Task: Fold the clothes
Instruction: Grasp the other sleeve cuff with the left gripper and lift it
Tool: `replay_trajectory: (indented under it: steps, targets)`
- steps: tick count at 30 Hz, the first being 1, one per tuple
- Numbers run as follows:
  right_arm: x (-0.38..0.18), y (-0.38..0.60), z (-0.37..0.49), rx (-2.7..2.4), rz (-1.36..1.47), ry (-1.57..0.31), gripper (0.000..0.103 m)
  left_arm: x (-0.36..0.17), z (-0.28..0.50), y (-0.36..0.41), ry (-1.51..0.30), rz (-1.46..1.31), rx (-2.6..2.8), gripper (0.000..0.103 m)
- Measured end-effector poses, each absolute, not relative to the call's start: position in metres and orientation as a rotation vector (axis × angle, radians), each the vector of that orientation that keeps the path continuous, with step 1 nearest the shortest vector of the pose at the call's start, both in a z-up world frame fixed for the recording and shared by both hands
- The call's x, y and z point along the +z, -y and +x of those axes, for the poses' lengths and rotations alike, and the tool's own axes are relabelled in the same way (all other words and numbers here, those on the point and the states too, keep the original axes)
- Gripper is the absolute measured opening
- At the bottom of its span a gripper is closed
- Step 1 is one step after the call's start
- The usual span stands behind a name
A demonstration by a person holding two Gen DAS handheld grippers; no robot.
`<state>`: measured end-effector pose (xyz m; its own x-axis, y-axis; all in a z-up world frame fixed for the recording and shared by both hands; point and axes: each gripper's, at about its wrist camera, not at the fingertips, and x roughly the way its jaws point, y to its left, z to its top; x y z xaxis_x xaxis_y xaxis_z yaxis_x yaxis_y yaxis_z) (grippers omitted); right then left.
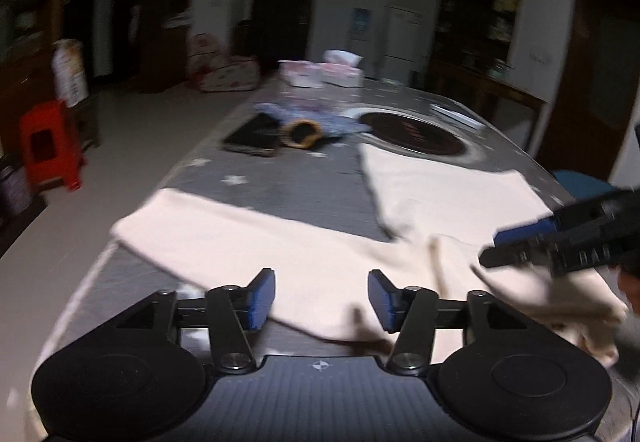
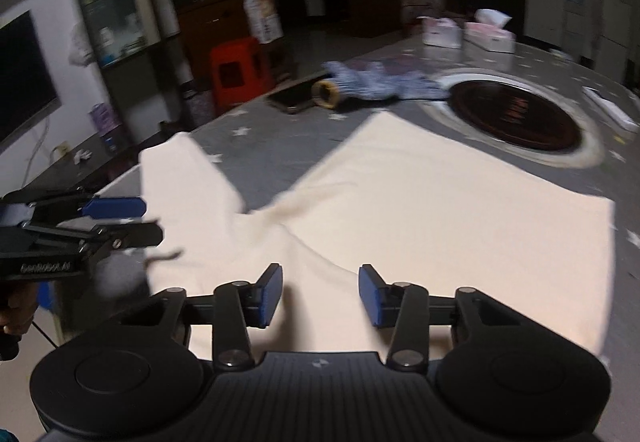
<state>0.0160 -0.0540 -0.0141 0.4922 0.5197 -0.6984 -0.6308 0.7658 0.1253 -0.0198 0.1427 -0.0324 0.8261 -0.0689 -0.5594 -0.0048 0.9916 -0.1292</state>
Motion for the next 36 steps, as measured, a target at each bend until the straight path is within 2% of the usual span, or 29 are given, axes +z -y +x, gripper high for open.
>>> replay_trajectory:
  steps: [1, 5, 6, 8, 17, 20, 26, 28, 29, 30, 32, 36]
  targets:
    - [-0.017, 0.045, 0.017, 0.717, -0.163, -0.798, 0.039, -0.032, -0.020, -0.149, -0.598, -0.140, -0.012, 0.061]
    - [-0.028, 0.026, 0.016, 0.735, -0.209, -0.817, 0.040, -0.032, -0.018, -0.168, -0.584, -0.148, 0.086, 0.083]
    - [-0.027, 0.025, 0.014, 0.734, -0.219, -0.811, 0.040, -0.031, -0.018, -0.173, -0.575, -0.151, 0.106, 0.086]
    - [-0.025, 0.027, 0.012, 0.737, -0.220, -0.807, 0.050, -0.030, -0.015, -0.184, -0.561, -0.163, 0.149, 0.089]
    - [-0.010, 0.048, 0.002, 0.713, -0.186, -0.785, 0.055, -0.038, 0.017, -0.229, -0.565, -0.275, 0.264, 0.088]
    - [-0.006, 0.053, -0.001, 0.709, -0.185, -0.777, 0.055, -0.043, 0.027, -0.239, -0.576, -0.298, 0.273, 0.080]
    - [0.000, 0.066, -0.007, 0.695, -0.158, -0.762, 0.056, -0.051, 0.033, -0.246, -0.591, -0.299, 0.281, 0.050]
    - [0.001, 0.070, -0.008, 0.685, -0.147, -0.759, 0.056, -0.051, 0.034, -0.246, -0.589, -0.294, 0.286, 0.036]
    - [0.002, 0.072, -0.008, 0.680, -0.142, -0.757, 0.056, -0.051, 0.034, -0.247, -0.588, -0.297, 0.290, 0.022]
    - [0.002, 0.075, -0.008, 0.675, -0.135, -0.755, 0.056, -0.051, 0.034, -0.247, -0.587, -0.301, 0.293, 0.016]
    - [0.002, 0.080, -0.010, 0.663, -0.123, -0.752, 0.056, -0.049, 0.033, -0.247, -0.570, -0.318, 0.286, 0.010]
    - [0.004, 0.091, -0.014, 0.640, -0.098, -0.745, 0.056, -0.032, 0.025, -0.231, -0.520, -0.308, 0.223, 0.009]
